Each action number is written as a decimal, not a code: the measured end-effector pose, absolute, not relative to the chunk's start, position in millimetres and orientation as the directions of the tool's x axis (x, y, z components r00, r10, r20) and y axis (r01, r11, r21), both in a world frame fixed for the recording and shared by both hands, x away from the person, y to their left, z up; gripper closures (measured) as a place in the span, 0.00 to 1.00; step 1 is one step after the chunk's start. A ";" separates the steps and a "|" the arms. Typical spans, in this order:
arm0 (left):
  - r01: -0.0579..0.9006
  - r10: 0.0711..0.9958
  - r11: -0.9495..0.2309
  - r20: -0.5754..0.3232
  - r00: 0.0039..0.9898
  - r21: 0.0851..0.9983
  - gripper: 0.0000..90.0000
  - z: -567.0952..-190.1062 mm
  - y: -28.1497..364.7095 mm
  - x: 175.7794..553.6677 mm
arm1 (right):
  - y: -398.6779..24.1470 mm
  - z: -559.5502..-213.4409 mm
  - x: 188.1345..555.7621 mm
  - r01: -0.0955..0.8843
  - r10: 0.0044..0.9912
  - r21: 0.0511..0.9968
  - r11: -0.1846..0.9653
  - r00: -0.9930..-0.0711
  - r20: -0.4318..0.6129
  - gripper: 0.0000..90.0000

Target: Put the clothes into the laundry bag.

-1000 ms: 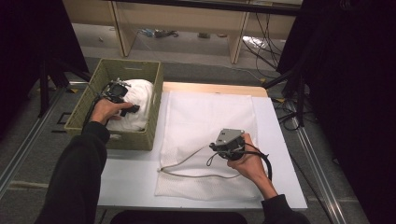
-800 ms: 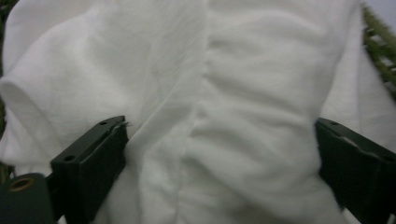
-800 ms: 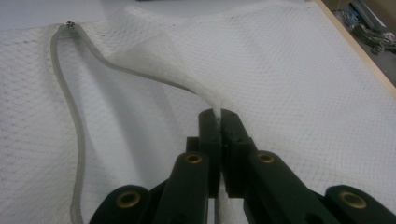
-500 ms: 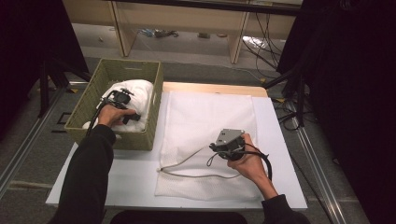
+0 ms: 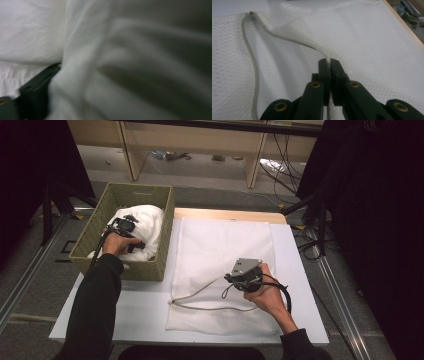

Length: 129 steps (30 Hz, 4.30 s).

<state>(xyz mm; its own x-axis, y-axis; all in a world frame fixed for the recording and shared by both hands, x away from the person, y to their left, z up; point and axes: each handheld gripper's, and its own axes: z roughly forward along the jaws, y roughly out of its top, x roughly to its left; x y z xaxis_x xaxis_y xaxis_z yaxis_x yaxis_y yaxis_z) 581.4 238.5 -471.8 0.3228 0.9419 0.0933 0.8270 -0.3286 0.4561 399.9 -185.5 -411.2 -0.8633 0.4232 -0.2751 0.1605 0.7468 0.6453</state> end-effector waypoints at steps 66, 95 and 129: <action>0.389 0.667 -0.363 -0.055 0.743 0.847 0.60 -292.3 196.1 353.1 | -193.5 -386.8 419.5 0.162 0.481 0.700 0.696 -0.828 -0.287 0.99; 0.325 0.346 -0.548 -0.145 0.927 0.770 0.61 -380.5 102.8 296.9 | -194.0 -380.5 427.0 0.153 0.492 0.719 0.679 -0.820 -0.291 0.99; 0.482 0.528 -0.525 -0.176 0.831 0.701 0.55 -406.1 41.4 383.0 | -193.0 -348.6 407.5 0.094 0.481 0.747 0.658 -0.815 -0.322 1.00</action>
